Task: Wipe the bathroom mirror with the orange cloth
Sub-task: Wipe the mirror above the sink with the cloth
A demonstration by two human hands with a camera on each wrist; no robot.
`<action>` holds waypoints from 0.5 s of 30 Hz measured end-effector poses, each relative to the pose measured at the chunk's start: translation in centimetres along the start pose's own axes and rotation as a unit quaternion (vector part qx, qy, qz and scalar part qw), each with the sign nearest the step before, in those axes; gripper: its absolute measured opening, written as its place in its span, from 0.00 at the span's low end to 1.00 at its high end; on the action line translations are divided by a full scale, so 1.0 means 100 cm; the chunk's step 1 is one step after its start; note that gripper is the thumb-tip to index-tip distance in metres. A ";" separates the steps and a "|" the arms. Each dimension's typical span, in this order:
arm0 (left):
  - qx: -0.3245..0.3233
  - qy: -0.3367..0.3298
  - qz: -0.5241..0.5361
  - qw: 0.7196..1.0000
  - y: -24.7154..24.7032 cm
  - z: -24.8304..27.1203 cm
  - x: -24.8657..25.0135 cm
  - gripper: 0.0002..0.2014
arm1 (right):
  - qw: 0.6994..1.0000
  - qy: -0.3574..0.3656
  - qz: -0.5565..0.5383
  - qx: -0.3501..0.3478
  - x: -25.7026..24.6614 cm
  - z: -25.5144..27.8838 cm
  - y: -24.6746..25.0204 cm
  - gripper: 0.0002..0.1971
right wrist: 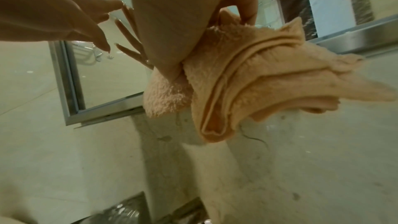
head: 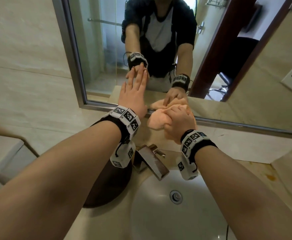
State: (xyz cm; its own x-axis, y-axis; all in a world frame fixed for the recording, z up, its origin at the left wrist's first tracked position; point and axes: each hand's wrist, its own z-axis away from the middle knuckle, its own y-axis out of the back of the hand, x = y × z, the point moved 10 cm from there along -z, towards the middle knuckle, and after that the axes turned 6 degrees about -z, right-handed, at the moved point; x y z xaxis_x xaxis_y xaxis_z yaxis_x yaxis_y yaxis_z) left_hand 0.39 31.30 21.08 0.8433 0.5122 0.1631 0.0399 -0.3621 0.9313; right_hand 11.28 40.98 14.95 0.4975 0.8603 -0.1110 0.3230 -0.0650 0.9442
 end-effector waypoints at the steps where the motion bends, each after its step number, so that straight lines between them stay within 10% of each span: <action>1: 0.001 -0.001 -0.002 1.000 -0.001 0.000 0.006 0.45 | 1.000 -0.002 0.005 0.003 0.007 0.003 0.001 0.23; 15: -0.035 0.031 -0.020 0.999 -0.013 -0.002 0.059 0.44 | 0.999 -0.034 0.013 0.000 0.101 0.037 0.025 0.22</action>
State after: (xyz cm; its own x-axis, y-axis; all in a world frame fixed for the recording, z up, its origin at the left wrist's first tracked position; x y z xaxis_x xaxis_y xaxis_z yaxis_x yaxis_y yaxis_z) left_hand 5.14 34.97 20.86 0.8073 0.5726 0.1432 0.0328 -0.2857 0.9578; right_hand 20.12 47.65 15.08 0.5592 0.8221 -0.1068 0.3092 -0.0873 0.9470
